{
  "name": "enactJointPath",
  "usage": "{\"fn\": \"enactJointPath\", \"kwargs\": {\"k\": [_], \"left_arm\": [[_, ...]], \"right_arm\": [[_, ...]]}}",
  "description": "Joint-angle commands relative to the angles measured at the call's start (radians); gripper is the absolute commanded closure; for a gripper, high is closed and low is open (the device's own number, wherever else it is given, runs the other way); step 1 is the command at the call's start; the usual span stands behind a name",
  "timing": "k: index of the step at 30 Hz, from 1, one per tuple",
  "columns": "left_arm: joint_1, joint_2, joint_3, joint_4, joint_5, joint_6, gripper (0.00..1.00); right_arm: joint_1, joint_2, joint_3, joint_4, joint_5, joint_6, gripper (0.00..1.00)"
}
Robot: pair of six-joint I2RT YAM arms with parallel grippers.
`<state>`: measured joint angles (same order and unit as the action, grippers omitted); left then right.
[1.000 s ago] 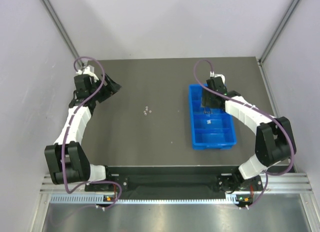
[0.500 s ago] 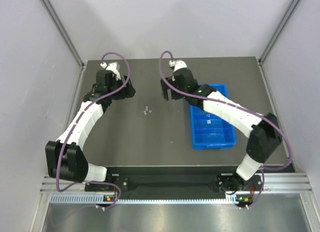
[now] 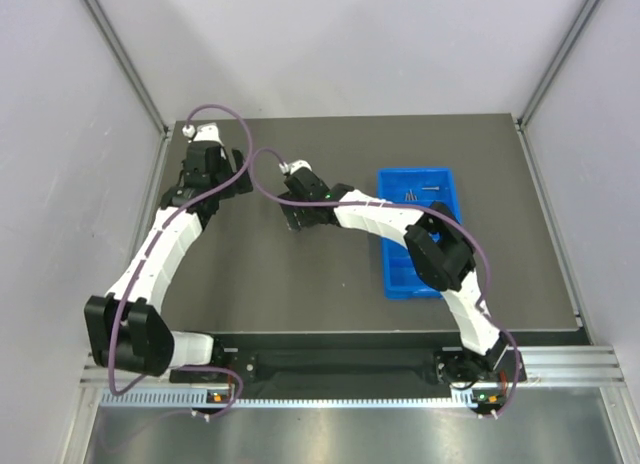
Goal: Sort the screws and nuts into containers
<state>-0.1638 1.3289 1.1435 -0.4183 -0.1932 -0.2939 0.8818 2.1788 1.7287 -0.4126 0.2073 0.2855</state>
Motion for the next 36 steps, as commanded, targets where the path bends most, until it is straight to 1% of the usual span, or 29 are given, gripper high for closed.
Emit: {"fn": "enactJointPath", "kwargs": {"k": [1, 3, 5, 9, 11, 27, 33, 34, 36], "left_arm": [[0.017, -0.079, -0.008, 0.053, -0.061, -0.016, 0.13], [0.029, -0.096, -0.013, 0.064, -0.064, -0.024, 0.13], [0.041, -0.106, -0.019, 0.073, -0.068, -0.030, 0.12], [0.055, -0.119, -0.027, 0.081, -0.060, -0.044, 0.12], [0.060, -0.125, -0.028, 0.084, -0.063, -0.048, 0.12], [0.078, -0.123, -0.036, 0.095, -0.038, -0.053, 0.12], [0.079, -0.122, -0.037, 0.096, -0.035, -0.053, 0.12], [0.081, -0.125, -0.037, 0.096, -0.035, -0.053, 0.12], [0.081, -0.123, -0.036, 0.096, -0.035, -0.053, 0.12]], "right_arm": [[0.009, 0.021, 0.091, 0.017, 0.035, -0.013, 0.29], [0.009, 0.047, 0.107, 0.012, 0.044, -0.012, 0.31], [0.009, 0.061, 0.117, 0.006, 0.052, -0.012, 0.34], [0.009, 0.094, 0.126, 0.003, 0.070, -0.011, 0.37], [0.009, 0.104, 0.135, -0.002, 0.070, -0.008, 0.39], [0.022, 0.164, 0.167, -0.022, 0.078, -0.011, 0.53], [0.026, 0.170, 0.166, -0.029, 0.078, -0.014, 0.61], [0.026, 0.171, 0.166, -0.028, 0.078, -0.014, 0.64], [0.028, 0.171, 0.166, -0.032, 0.073, -0.011, 0.67]]}}
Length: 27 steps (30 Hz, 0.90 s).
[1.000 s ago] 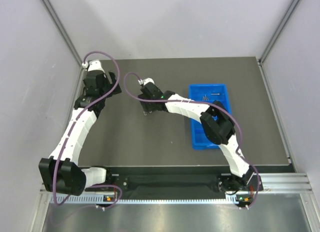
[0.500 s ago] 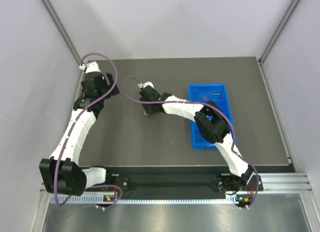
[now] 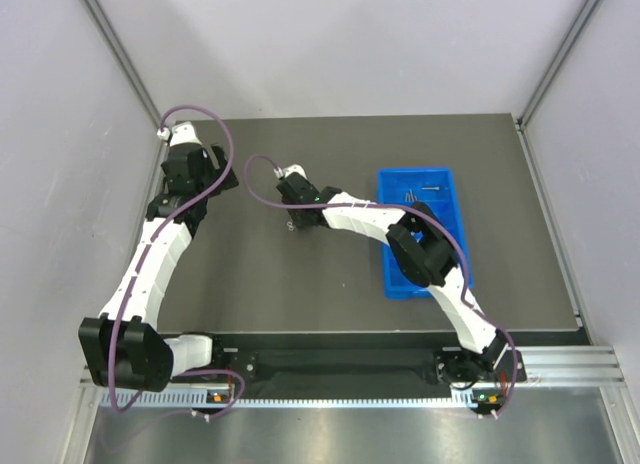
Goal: Sort the screws and nuts into containers
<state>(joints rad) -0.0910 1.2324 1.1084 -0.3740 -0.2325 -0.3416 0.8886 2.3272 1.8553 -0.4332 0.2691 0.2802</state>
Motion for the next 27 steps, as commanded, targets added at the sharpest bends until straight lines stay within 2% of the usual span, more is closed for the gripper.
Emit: {"fn": "enactJointPath", "kwargs": {"k": [1, 10, 16, 20, 27], "left_arm": [[0.008, -0.028, -0.002, 0.052, 0.004, -0.005, 0.12], [0.013, -0.033, -0.004, 0.053, 0.012, -0.007, 0.12], [0.019, -0.034, -0.005, 0.057, 0.012, -0.007, 0.12], [0.022, -0.034, -0.005, 0.060, 0.025, -0.011, 0.12], [0.025, -0.040, -0.007, 0.063, 0.055, -0.017, 0.12]], "right_arm": [[0.019, 0.024, 0.039, -0.016, 0.009, -0.003, 0.71], [0.026, 0.001, 0.021, -0.039, 0.010, 0.010, 0.89], [0.015, -0.095, 0.013, -0.055, 0.045, -0.019, 0.94], [-0.010, -0.314, -0.103, -0.055, 0.068, -0.012, 0.94], [-0.068, -0.745, -0.471, -0.087, 0.113, 0.079, 0.94]]}}
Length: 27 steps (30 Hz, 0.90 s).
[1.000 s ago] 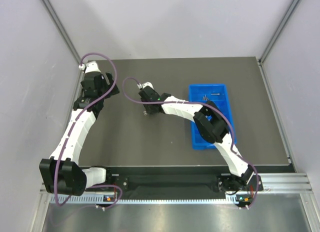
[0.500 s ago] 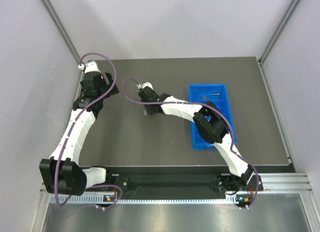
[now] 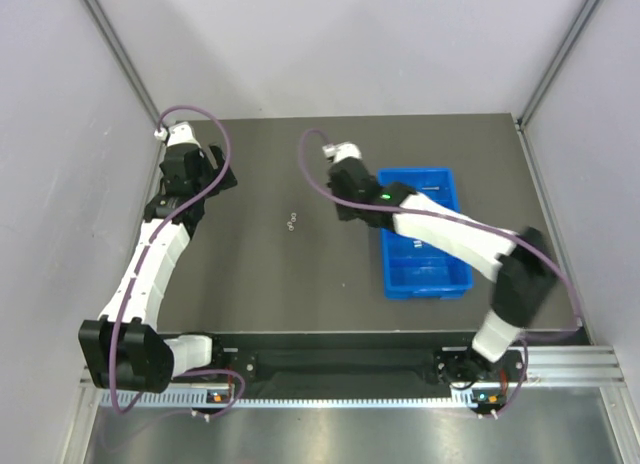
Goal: Sort the screws and nuts into containers
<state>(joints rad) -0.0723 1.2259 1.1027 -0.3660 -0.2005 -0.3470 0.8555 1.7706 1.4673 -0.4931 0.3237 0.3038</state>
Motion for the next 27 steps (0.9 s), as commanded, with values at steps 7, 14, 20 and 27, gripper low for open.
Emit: {"fn": "enactJointPath", "kwargs": {"k": [7, 14, 20, 27], "left_arm": [[0.008, -0.042, -0.003, 0.061, 0.046, -0.018, 0.12], [0.008, -0.037, -0.007, 0.065, 0.044, -0.018, 0.12], [0.008, -0.029, -0.009, 0.065, 0.041, -0.017, 0.12], [0.008, -0.023, -0.009, 0.067, 0.046, -0.017, 0.12]], "right_arm": [[-0.180, -0.535, -0.389, -0.191, 0.123, 0.153, 0.93], [-0.296, -0.685, -0.559, -0.229, 0.054, 0.198, 0.94], [-0.299, -0.662, -0.644, -0.208, 0.031, 0.235, 0.96], [-0.299, -0.649, -0.668, -0.202, 0.002, 0.250, 0.91]]}}
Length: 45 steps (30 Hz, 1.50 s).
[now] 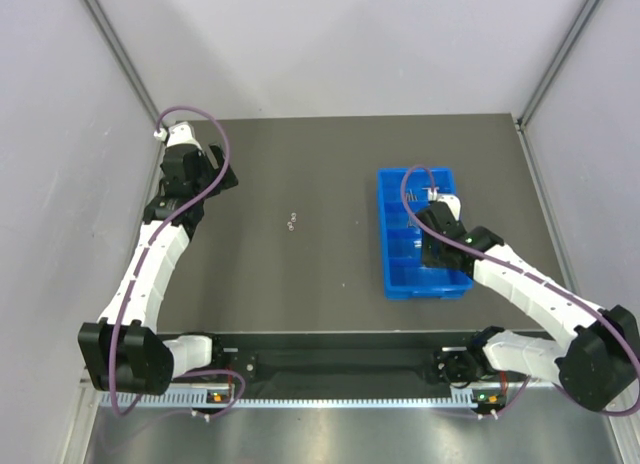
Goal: Sort the screws and nuts into containers
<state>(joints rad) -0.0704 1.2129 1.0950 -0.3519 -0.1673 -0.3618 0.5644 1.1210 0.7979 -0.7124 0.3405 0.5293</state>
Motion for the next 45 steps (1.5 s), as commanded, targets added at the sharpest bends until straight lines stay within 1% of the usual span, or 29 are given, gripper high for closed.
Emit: {"fn": "enactJointPath", "kwargs": {"k": [1, 9, 12, 13, 14, 16, 17, 20, 23, 24, 25, 27, 28, 29, 30, 31, 32, 33, 34, 35, 36, 37, 38, 39, 40, 41, 42, 43, 45], "left_arm": [[0.006, -0.009, 0.000, 0.053, 0.012, -0.002, 0.12], [0.006, -0.013, -0.001, 0.053, 0.015, 0.000, 0.12], [0.006, -0.013, -0.001, 0.051, 0.015, 0.000, 0.12], [0.006, -0.013, 0.000, 0.053, 0.015, 0.000, 0.12], [0.006, -0.015, 0.000, 0.053, 0.015, 0.000, 0.12], [0.006, -0.015, 0.000, 0.051, 0.015, 0.001, 0.12], [0.006, -0.015, 0.000, 0.051, 0.015, 0.001, 0.12], [0.006, -0.013, 0.000, 0.053, 0.023, 0.003, 0.12], [0.007, -0.010, 0.003, 0.053, 0.044, 0.009, 0.12], [0.006, -0.009, 0.002, 0.051, 0.048, 0.011, 0.12], [0.006, -0.006, 0.003, 0.053, 0.051, 0.012, 0.12], [0.006, -0.006, 0.003, 0.051, 0.051, 0.014, 0.12], [0.007, -0.004, 0.005, 0.051, 0.051, 0.015, 0.12], [0.006, -0.003, 0.003, 0.051, 0.049, 0.015, 0.12], [0.006, -0.003, 0.003, 0.053, 0.051, 0.015, 0.12], [0.006, -0.003, 0.003, 0.053, 0.051, 0.015, 0.12], [0.006, -0.003, 0.003, 0.053, 0.052, 0.015, 0.12], [0.006, -0.003, 0.003, 0.051, 0.051, 0.015, 0.12], [0.006, -0.003, 0.003, 0.051, 0.052, 0.015, 0.12], [0.006, -0.003, 0.003, 0.051, 0.051, 0.015, 0.12], [0.006, -0.003, 0.005, 0.050, 0.049, 0.017, 0.12], [0.007, -0.001, 0.005, 0.050, 0.048, 0.017, 0.12], [0.007, -0.001, 0.005, 0.050, 0.049, 0.017, 0.12], [0.007, -0.001, 0.005, 0.051, 0.051, 0.017, 0.12], [0.007, 0.000, 0.005, 0.050, 0.054, 0.017, 0.12], [0.007, -0.001, 0.005, 0.050, 0.054, 0.017, 0.12], [0.009, -0.001, 0.006, 0.050, 0.054, 0.017, 0.12], [0.009, -0.003, 0.008, 0.050, 0.057, 0.017, 0.12], [0.011, -0.006, 0.008, 0.050, 0.060, 0.017, 0.12]], "right_arm": [[-0.008, -0.001, 0.003, 0.016, -0.017, 0.028, 0.90], [-0.006, -0.015, -0.016, -0.004, -0.054, 0.038, 0.91], [-0.005, -0.004, -0.012, -0.015, -0.061, 0.040, 0.87], [-0.003, -0.001, -0.009, -0.024, -0.063, 0.034, 0.84], [-0.001, 0.000, 0.004, -0.030, -0.060, 0.032, 0.75], [0.005, -0.004, 0.024, -0.039, -0.052, 0.020, 0.64], [0.008, -0.007, 0.052, -0.045, -0.051, 0.014, 0.55], [0.031, -0.004, 0.133, -0.044, -0.051, -0.015, 0.42], [0.097, 0.042, 0.220, -0.009, -0.037, -0.028, 0.38], [0.118, 0.060, 0.245, 0.035, -0.034, -0.032, 0.38], [0.162, 0.112, 0.271, 0.057, -0.031, -0.043, 0.38], [0.205, 0.179, 0.368, 0.115, -0.026, -0.060, 0.38], [0.242, 0.259, 0.406, 0.134, -0.024, -0.087, 0.38], [0.256, 0.304, 0.481, 0.152, -0.026, -0.101, 0.38], [0.267, 0.348, 0.516, 0.172, -0.028, -0.117, 0.38], [0.282, 0.440, 0.555, 0.207, -0.038, -0.141, 0.38], [0.285, 0.486, 0.630, 0.220, -0.046, -0.143, 0.38], [0.287, 0.532, 0.667, 0.235, -0.057, -0.144, 0.39], [0.293, 0.621, 0.702, 0.264, -0.082, -0.143, 0.39], [0.295, 0.664, 0.777, 0.269, -0.092, -0.137, 0.39], [0.298, 0.706, 0.814, 0.278, -0.101, -0.127, 0.40], [0.308, 0.786, 0.848, 0.283, -0.103, -0.121, 0.40], [0.313, 0.825, 0.921, 0.284, -0.100, -0.115, 0.42], [0.319, 0.861, 0.957, 0.284, -0.089, -0.114, 0.43], [0.333, 0.932, 0.990, 0.280, -0.060, -0.111, 0.43], [0.336, 0.965, 1.058, 0.268, -0.054, -0.107, 0.44], [0.342, 1.024, 1.086, 0.261, -0.052, -0.104, 0.44], [0.345, 1.049, 1.130, 0.261, -0.051, -0.100, 0.44], [0.350, 1.114, 1.167, 0.257, -0.054, -0.094, 0.45]]}}
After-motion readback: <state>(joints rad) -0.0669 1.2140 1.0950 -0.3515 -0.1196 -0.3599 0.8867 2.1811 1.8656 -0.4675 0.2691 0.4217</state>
